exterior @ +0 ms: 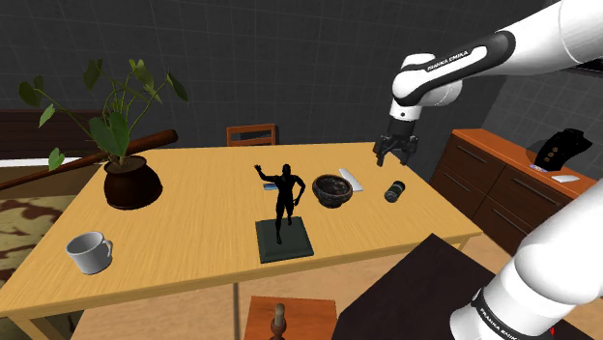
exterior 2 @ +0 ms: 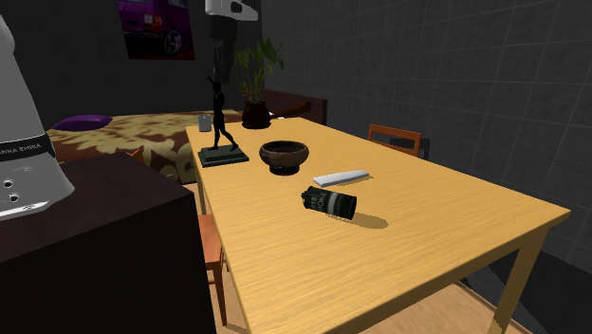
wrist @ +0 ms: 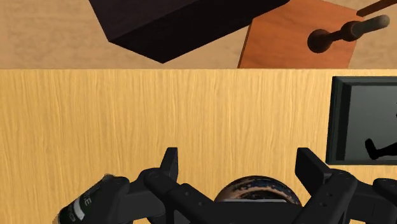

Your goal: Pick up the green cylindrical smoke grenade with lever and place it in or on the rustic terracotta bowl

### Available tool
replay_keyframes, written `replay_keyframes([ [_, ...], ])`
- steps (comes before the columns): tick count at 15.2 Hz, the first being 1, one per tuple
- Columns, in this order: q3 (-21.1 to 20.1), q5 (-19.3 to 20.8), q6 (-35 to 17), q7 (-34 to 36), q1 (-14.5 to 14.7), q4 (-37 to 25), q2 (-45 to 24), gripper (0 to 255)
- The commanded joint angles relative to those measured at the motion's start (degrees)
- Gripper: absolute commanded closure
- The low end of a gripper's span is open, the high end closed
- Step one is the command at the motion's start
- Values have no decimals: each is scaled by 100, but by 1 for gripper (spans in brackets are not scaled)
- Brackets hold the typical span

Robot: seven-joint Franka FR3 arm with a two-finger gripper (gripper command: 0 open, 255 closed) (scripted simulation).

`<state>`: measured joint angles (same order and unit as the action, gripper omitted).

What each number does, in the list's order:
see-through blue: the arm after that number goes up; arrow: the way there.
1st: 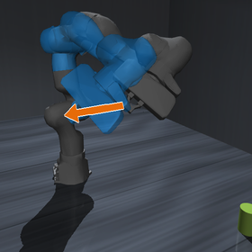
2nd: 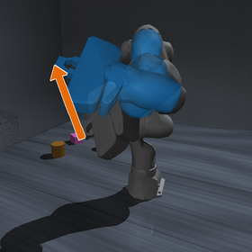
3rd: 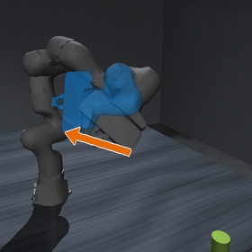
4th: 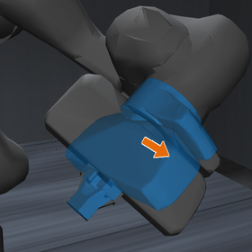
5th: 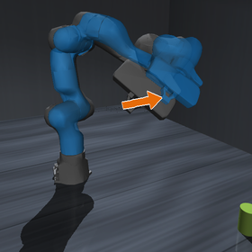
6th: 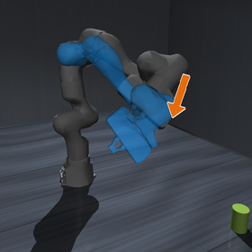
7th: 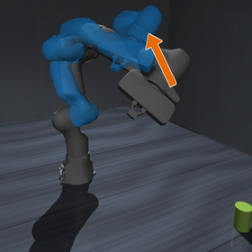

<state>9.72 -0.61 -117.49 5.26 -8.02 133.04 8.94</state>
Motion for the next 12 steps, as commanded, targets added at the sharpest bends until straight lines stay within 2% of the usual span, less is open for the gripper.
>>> replay_keyframes([
  [1, 81, -56, -293, 65, -68, -137, -414, 0],
  [12, 444, -617, -1199, 246, -544, -1371, -2547, 0],
])
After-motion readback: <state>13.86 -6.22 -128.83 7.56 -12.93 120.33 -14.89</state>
